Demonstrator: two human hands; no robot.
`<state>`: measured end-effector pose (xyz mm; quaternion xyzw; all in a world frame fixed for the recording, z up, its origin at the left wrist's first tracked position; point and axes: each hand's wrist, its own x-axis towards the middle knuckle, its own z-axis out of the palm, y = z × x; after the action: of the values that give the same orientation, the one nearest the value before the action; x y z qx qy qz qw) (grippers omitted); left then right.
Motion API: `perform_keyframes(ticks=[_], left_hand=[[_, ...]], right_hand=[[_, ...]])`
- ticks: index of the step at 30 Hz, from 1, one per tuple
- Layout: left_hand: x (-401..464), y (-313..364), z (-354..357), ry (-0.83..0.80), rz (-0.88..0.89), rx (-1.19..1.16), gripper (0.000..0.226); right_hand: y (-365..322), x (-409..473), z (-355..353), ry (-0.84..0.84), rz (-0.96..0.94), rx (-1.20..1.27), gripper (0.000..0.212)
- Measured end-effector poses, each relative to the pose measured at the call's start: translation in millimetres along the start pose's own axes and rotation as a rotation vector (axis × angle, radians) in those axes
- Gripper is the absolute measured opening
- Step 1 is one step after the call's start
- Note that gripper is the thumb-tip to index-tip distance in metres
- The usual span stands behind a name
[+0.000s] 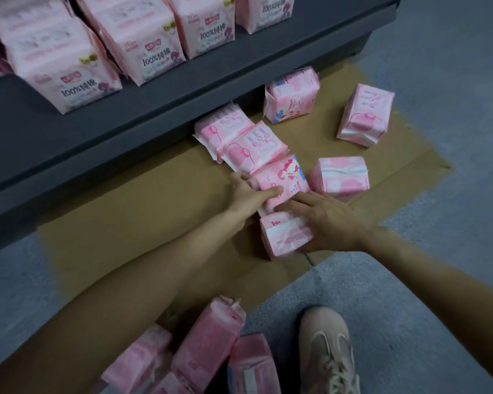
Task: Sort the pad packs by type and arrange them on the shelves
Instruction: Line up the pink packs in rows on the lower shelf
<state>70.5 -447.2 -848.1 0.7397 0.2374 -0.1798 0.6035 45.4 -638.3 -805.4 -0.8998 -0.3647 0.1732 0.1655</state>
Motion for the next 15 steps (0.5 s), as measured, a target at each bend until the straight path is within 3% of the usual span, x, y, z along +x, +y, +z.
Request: perform_keyframes(ticks=[4,8,12,15], left_hand=[[-23.3,25.9,-48.2,-0.021,0.296,0.201,0.081],[-41.5,48.6,-124.2,0.086,0.386,0.407,0.090],[-58.0,34.0,-186.6,0.110,0.391,0.821,0.086],[-63.2,10.0,-214.5,0.092,0.391,0.947,0.087]], right_hand=[[-21.3,1.5,-14.3,-0.091,0.113,0.560,0.075],[-41.0,16.9,-25.0,-0.068,0.181,0.799,0.057],[-49.1,48.3,-24.5,0.081,0.124,0.487,0.075],[-56.7,72.4,-13.4,0.169,0.077,0.308,0.081]])
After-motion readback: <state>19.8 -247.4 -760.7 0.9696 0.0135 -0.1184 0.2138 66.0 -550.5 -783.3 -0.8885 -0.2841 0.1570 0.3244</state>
